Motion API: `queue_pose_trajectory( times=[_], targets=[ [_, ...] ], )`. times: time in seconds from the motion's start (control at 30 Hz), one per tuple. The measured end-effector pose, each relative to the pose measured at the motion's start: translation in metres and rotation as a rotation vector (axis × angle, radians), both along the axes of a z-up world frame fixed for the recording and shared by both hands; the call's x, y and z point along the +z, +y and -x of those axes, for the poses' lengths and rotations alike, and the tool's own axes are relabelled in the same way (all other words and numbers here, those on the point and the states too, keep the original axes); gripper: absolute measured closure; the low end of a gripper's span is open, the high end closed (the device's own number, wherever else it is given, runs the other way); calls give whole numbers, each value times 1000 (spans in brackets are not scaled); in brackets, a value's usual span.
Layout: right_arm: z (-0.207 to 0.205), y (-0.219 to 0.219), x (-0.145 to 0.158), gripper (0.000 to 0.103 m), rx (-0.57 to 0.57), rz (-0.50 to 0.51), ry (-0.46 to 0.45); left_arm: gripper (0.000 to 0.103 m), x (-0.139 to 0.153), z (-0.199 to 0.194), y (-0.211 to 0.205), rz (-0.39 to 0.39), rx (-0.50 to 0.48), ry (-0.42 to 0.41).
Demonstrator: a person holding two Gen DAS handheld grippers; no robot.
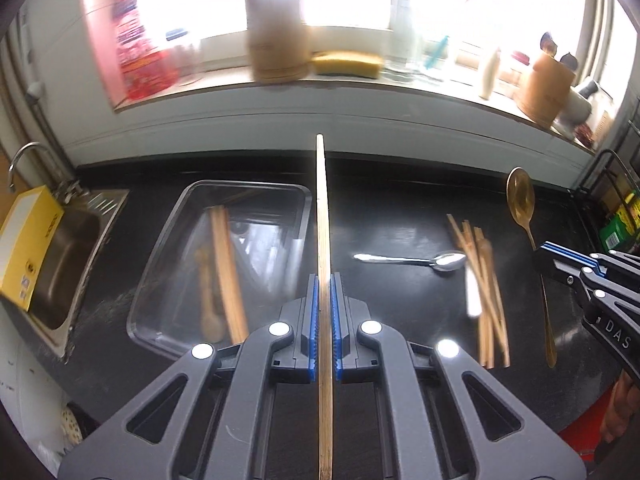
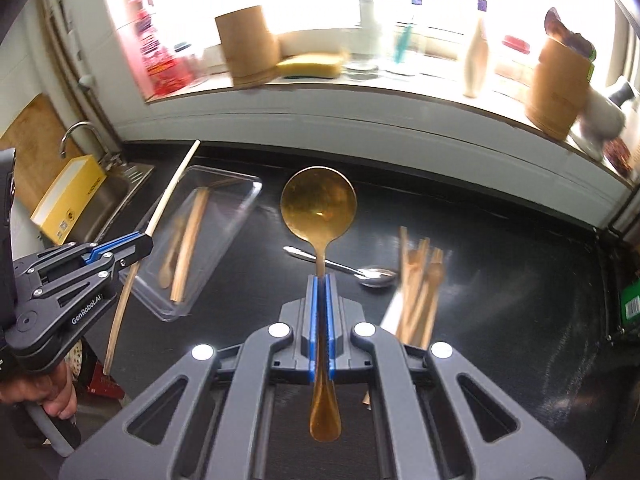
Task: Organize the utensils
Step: 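Carry the chopstick and gold spoon over the clear tray with both tools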
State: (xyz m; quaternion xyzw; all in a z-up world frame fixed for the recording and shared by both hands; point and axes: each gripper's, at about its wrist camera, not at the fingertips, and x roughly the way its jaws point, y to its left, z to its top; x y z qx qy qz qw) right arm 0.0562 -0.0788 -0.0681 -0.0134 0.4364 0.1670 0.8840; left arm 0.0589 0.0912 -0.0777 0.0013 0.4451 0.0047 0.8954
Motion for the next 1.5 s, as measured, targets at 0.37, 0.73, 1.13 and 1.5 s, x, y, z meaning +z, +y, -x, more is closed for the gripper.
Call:
queue_pose_trajectory(
  times=[0.37,0.73,1.13,1.5],
  targets=[
    [-9,93,0,99,85,-7,3,98,0,11,88,-6,76,5],
    [-29,180,-13,99,174,-12,38,98,-17,7,162,11,145,49],
    [-76,218,-30,99,189,-3,84,98,-41,-36,186,37,131,93],
    [-123,235,-70,99,182,-5,187,98,-80,-80,188,63,115,186]
  ],
)
